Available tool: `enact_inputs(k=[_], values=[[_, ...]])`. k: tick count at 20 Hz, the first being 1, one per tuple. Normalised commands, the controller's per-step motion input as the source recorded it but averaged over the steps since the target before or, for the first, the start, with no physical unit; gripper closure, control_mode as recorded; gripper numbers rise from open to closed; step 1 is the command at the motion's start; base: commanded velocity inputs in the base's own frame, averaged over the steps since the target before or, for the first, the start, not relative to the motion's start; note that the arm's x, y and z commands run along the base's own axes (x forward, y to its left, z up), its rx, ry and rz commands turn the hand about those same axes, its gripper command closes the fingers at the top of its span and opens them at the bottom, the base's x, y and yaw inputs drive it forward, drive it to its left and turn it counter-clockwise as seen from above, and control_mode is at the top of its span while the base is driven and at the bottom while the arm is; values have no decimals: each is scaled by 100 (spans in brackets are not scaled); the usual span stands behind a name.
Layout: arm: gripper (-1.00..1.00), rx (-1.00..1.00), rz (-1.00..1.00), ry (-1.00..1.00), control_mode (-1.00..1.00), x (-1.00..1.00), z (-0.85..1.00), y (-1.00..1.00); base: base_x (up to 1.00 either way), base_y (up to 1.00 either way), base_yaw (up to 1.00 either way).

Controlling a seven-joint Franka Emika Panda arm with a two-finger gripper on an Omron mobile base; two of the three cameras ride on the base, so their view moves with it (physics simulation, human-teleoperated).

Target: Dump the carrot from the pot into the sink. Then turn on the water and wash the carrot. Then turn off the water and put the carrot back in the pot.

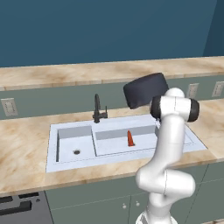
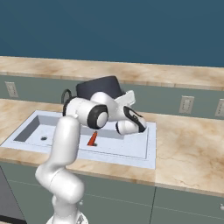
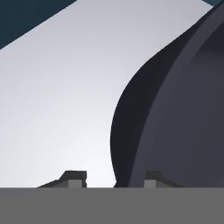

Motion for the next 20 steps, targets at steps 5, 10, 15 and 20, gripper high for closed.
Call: enact_inputs(k=[5,10,15,20], values=[[100,-16,0,9,-100,-75,84,0,0,0,0],[100,-22,-6,17,-100,-63,89,0,0,0,0],[100,-27,-9,23,-100,-58,66,0,0,0,0],[100,-40,-11,24,-100,-56,35,-15,0,0,0]])
